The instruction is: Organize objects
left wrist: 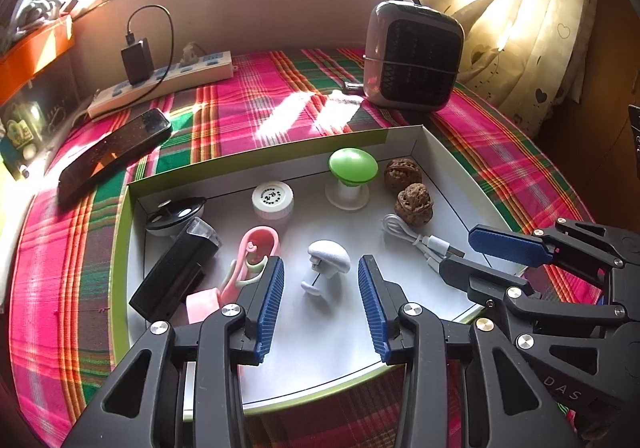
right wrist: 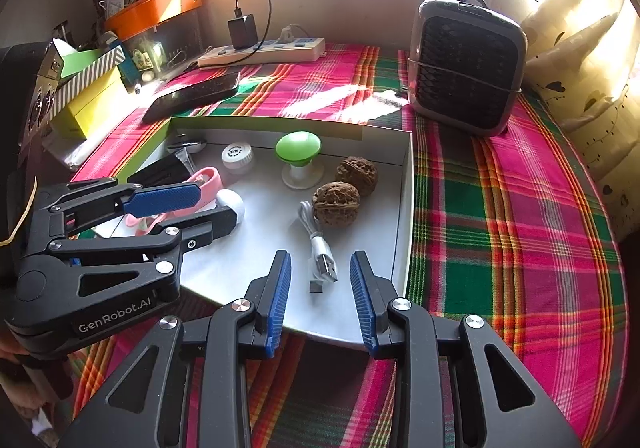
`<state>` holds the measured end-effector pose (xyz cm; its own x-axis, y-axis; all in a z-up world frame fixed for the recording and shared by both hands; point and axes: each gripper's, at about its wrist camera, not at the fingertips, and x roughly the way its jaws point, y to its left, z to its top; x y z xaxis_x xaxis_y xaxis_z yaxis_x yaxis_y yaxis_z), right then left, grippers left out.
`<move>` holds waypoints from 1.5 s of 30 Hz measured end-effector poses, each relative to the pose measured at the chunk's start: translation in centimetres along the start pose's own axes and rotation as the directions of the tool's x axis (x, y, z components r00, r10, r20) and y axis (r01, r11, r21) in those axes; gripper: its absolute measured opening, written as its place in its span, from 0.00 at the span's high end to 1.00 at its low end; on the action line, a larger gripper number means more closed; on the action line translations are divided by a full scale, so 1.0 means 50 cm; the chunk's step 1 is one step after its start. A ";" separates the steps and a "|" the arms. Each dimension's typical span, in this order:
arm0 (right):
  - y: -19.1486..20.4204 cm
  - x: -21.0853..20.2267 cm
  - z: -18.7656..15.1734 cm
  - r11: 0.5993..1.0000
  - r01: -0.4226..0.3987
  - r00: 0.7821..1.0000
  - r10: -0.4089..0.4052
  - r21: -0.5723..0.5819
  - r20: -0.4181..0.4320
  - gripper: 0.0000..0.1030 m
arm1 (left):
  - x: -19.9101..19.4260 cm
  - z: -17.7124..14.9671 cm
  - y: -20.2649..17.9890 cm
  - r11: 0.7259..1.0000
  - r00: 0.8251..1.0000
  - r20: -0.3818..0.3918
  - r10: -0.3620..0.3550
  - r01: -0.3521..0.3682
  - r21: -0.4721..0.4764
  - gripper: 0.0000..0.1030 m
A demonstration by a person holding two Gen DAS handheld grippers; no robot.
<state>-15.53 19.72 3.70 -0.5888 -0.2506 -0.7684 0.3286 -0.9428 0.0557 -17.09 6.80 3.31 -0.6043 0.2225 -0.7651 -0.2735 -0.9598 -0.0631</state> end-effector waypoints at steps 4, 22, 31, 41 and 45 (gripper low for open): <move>0.009 -0.015 -0.006 1.000 -0.002 1.000 0.002 0.004 0.020 0.62 | -0.025 -0.010 -0.003 1.000 0.999 0.022 0.025 -0.025 0.002 0.64; 0.047 -0.070 -0.045 0.999 0.047 0.996 -0.048 0.007 0.073 0.56 | -0.102 -0.077 -0.002 0.995 0.995 0.062 0.082 -0.078 -0.061 0.63; 0.059 -0.098 -0.069 0.997 0.071 0.992 -0.071 0.007 0.099 0.54 | -0.125 -0.108 0.003 0.991 0.991 0.067 0.113 -0.108 -0.074 0.63; 0.068 -0.081 -0.112 0.996 0.090 0.995 -0.091 0.011 0.049 0.50 | -0.124 -0.169 0.028 0.977 0.983 0.010 0.181 -0.179 -0.112 0.63; 0.066 -0.074 -0.127 0.995 0.099 0.995 -0.099 0.021 0.028 0.47 | -0.117 -0.187 0.046 0.971 0.982 -0.023 0.187 -0.188 -0.148 0.63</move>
<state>-7.59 18.94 2.66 -0.6390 -0.1616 -0.7520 0.2533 -0.9674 -0.0073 -7.17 1.71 1.63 -0.6272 0.0351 -0.7781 -0.0409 -0.9991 -0.0121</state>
